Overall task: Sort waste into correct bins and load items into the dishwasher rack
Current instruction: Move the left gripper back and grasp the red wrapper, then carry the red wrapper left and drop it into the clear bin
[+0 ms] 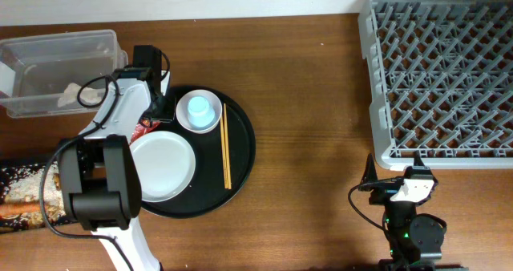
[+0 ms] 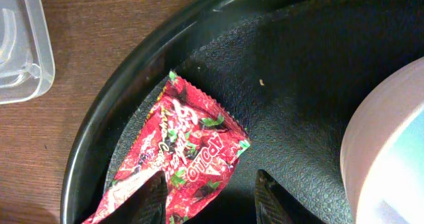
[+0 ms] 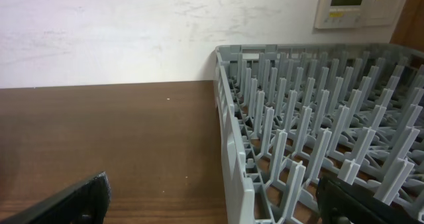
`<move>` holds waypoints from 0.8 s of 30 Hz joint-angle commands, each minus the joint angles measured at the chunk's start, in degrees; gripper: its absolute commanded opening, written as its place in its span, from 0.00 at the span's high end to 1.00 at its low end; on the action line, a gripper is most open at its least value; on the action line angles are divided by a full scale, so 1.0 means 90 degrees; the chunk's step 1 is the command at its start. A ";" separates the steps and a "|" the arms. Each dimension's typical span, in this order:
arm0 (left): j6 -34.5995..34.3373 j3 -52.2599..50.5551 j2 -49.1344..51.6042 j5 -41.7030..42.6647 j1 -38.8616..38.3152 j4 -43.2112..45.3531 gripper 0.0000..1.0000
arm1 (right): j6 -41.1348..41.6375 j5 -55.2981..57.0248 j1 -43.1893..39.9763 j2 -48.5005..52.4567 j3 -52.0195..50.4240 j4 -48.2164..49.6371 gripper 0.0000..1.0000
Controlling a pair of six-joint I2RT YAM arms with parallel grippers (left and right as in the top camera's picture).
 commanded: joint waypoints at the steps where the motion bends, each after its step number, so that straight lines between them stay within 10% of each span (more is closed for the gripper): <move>1: 0.0148 -0.0017 0.0311 0.0022 0.0039 0.0070 0.57 | 0.0000 0.0078 -0.0041 -0.0053 -0.0029 -0.0051 0.02; 24: 0.0148 -0.0017 0.0559 -0.0097 0.0051 0.0731 0.69 | -0.0002 0.0080 -0.0041 -0.0053 -0.0029 -0.0051 0.02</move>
